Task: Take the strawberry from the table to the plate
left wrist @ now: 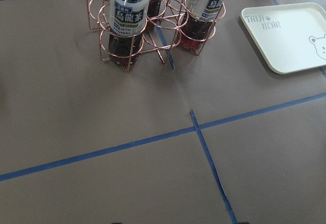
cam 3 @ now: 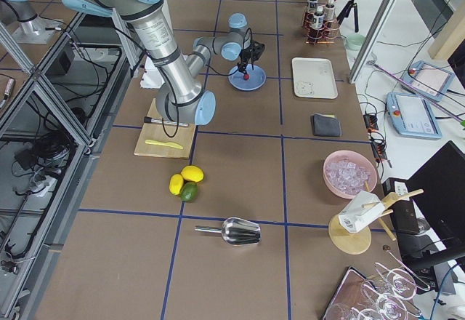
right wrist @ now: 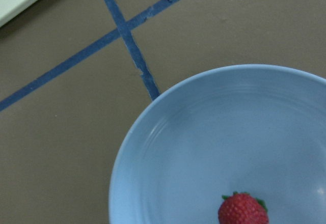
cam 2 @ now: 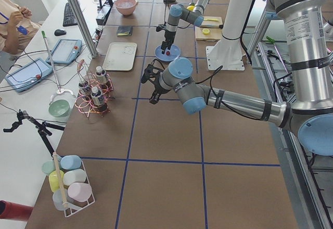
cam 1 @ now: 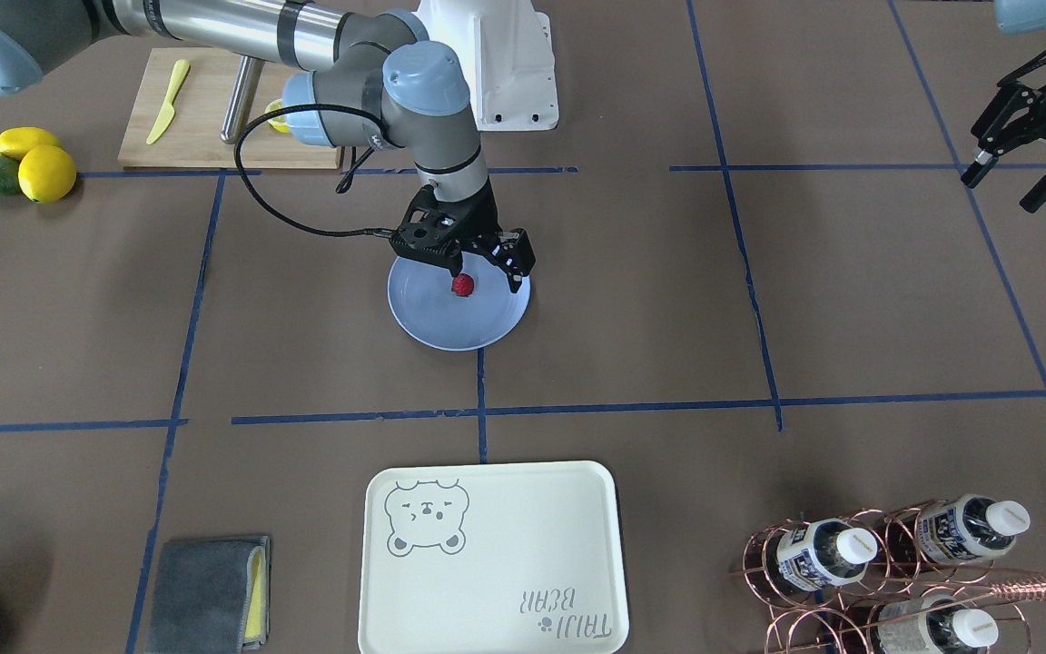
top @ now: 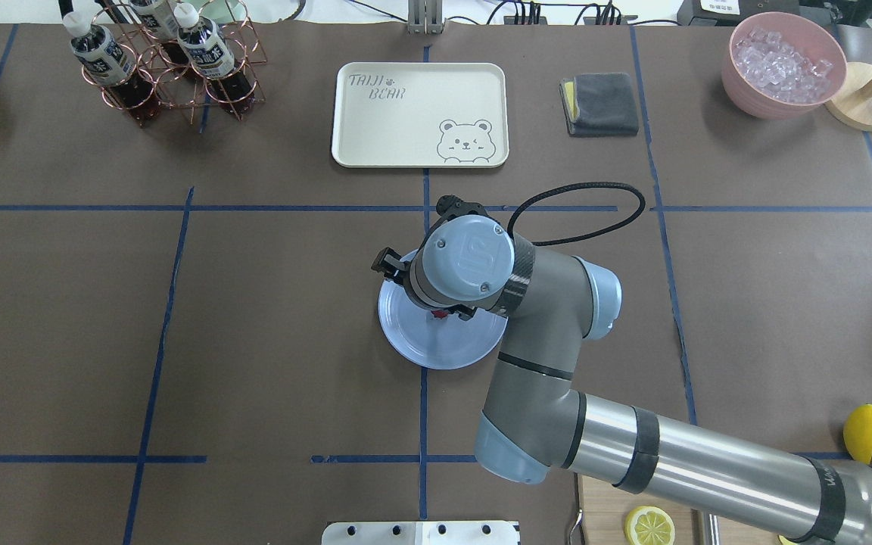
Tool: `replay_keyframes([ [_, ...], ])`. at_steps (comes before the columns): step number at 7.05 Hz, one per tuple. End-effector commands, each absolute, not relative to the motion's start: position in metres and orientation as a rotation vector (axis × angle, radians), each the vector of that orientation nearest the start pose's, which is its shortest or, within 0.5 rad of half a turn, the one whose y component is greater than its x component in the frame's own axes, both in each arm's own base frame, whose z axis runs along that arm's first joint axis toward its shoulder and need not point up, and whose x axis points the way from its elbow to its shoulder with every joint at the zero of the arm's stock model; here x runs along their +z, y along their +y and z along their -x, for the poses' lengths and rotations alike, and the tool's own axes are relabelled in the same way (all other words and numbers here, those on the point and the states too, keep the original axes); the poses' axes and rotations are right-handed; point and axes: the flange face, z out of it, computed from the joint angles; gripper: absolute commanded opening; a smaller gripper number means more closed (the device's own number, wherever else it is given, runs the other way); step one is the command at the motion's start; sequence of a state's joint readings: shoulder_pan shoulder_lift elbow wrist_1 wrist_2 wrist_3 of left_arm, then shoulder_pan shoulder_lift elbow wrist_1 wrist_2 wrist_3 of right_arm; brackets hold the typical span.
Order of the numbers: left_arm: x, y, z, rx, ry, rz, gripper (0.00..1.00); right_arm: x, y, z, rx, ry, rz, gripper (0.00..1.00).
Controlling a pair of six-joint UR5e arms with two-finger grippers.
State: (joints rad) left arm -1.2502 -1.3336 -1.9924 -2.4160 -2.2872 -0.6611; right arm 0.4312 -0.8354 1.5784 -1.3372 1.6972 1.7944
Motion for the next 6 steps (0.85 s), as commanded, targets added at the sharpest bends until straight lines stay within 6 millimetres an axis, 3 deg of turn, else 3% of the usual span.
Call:
replay_keyframes([
  [1,0.458,-0.402,-0.062,0.066,1.030,-0.554,0.81,0.160,-0.403,0.515,0.563,-1.001,0.037,1.00],
  [3,0.461,-0.403,-0.062,0.065,1.028,-0.549,0.81,0.211,-0.395,0.399,0.528,-1.016,0.051,1.00],
  [6,0.486,-0.408,-0.055,0.168,0.961,-0.592,0.81,0.317,-0.429,0.221,0.367,-0.958,0.052,1.00],
])
